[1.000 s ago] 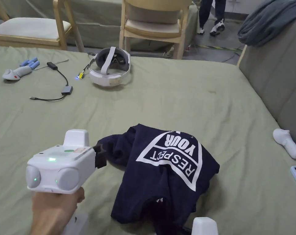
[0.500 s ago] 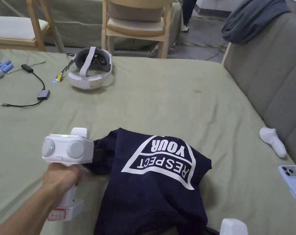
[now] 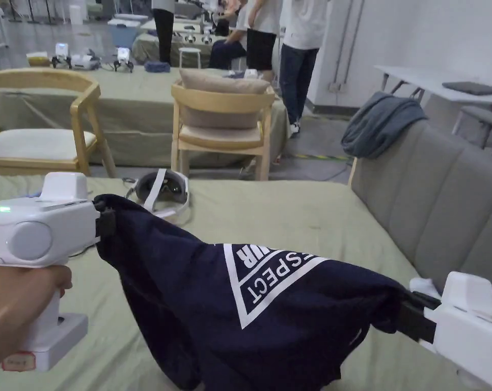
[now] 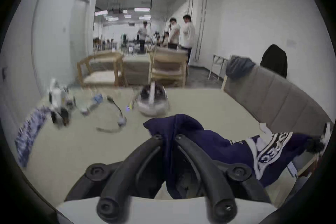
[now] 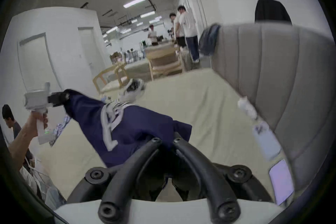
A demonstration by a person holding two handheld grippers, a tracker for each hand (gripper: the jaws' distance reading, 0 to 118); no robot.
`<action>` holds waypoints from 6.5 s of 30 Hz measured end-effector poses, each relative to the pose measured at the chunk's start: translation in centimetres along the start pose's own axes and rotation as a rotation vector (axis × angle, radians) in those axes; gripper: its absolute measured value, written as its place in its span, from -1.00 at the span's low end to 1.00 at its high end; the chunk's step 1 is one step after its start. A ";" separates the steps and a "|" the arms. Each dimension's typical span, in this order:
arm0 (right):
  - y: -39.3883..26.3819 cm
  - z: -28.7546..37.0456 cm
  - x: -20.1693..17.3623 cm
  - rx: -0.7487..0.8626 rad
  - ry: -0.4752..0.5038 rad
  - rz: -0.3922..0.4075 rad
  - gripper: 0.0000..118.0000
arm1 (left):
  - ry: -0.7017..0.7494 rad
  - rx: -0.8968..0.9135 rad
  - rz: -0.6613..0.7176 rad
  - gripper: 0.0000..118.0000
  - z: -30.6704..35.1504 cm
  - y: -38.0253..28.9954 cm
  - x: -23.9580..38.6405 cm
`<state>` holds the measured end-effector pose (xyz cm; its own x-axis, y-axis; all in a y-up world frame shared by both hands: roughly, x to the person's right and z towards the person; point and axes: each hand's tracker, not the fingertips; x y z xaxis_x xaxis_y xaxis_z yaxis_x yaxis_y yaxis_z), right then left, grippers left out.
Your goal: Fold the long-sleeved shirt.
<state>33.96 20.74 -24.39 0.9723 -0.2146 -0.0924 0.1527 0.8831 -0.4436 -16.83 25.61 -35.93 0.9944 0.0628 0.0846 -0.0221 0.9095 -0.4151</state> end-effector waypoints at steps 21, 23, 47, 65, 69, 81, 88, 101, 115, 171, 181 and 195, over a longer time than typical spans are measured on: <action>37.1 0.7 -12.3 0.374 -0.068 0.155 -0.95 | 0.242 0.425 -0.052 -0.88 10.7 31.3 -4.5; 39.5 -1.0 -13.2 0.396 -0.083 0.152 -0.95 | 0.247 0.439 -0.034 -0.88 10.1 32.9 -4.6; 22.8 -22.2 -10.1 0.145 -0.140 0.250 -0.95 | 0.236 0.089 -0.068 -0.88 -8.4 14.8 -5.2; -14.4 -8.7 -4.2 -0.286 -0.045 0.305 -0.95 | 0.139 -0.312 0.055 -0.88 3.8 -20.2 -7.0; -18.8 -5.6 -3.6 -0.353 -0.001 0.329 -0.95 | 0.134 -0.351 0.040 -0.88 7.8 -24.3 -7.6; -22.1 -2.4 -4.1 -0.452 -0.024 0.266 -0.35 | 0.129 -0.438 0.055 -0.39 10.5 -29.6 -8.0; -17.0 3.3 -6.1 -0.176 -0.031 0.134 0.96 | 0.151 -0.211 0.096 0.87 14.5 -23.3 -7.1; -18.9 4.6 -5.0 -0.143 -0.130 -0.080 -1.00 | 0.065 -0.054 0.070 -0.95 12.6 -20.8 0.7; -24.4 -1.9 -3.9 -0.505 -0.213 0.023 -0.72 | 0.076 -0.165 0.112 -0.95 8.8 -21.8 -0.9; -0.5 0.0 -5.2 -0.047 0.121 0.091 -0.98 | 0.044 0.129 0.107 -0.93 5.7 0.8 -9.9; 20.2 6.1 -12.0 0.191 0.157 0.243 -0.99 | 0.122 0.485 0.118 -0.93 19.8 16.2 -8.9; 40.3 8.9 -19.2 0.447 0.022 0.251 -0.99 | 0.271 0.611 0.068 -0.93 21.9 32.7 -7.6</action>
<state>23.00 64.16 -32.58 0.9854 0.0229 -0.1685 -0.0200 0.9996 0.0187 -27.33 63.85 -30.27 0.9777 0.0953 -0.1870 -0.0607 0.9813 0.1828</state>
